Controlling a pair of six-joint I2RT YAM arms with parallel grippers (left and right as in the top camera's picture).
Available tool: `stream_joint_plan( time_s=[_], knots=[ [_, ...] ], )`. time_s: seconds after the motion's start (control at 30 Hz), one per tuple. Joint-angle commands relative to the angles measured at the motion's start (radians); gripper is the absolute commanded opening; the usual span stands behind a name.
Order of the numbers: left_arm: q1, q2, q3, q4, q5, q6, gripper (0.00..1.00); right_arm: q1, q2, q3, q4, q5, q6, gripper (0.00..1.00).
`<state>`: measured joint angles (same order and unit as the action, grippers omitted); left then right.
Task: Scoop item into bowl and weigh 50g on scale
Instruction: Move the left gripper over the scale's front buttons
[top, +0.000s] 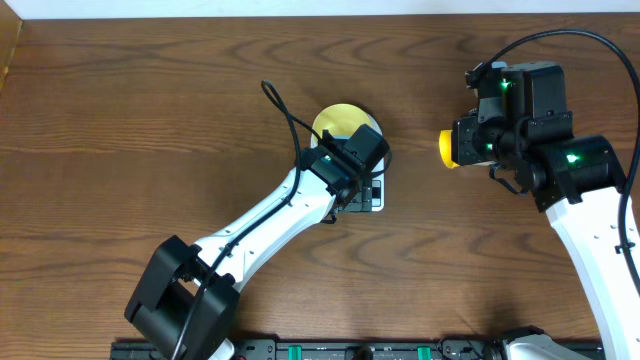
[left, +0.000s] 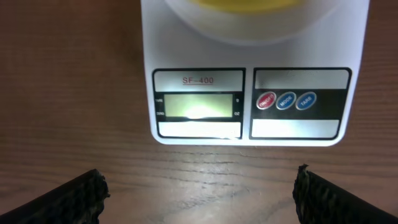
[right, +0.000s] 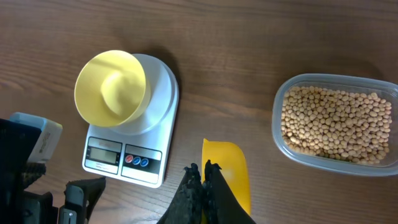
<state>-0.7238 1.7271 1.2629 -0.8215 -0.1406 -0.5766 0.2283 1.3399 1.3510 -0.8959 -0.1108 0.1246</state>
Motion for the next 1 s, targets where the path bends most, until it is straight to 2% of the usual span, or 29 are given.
stream_joint_plan(
  time_s=[0.0, 0.63, 0.97],
  knots=[
    [-0.002, 0.005, -0.009, 0.01, -0.037, 0.038, 0.98, -0.007, 0.006, 0.015, 0.002, 0.007, -0.002, 0.01],
    [-0.002, 0.018, -0.063, 0.112, -0.055, 0.034, 0.98, -0.007, 0.006, 0.015, -0.003, 0.007, -0.002, 0.01],
    [-0.002, 0.018, -0.07, 0.114, -0.081, 0.05, 0.98, -0.007, 0.006, 0.015, -0.005, 0.007, -0.002, 0.01]
  ],
)
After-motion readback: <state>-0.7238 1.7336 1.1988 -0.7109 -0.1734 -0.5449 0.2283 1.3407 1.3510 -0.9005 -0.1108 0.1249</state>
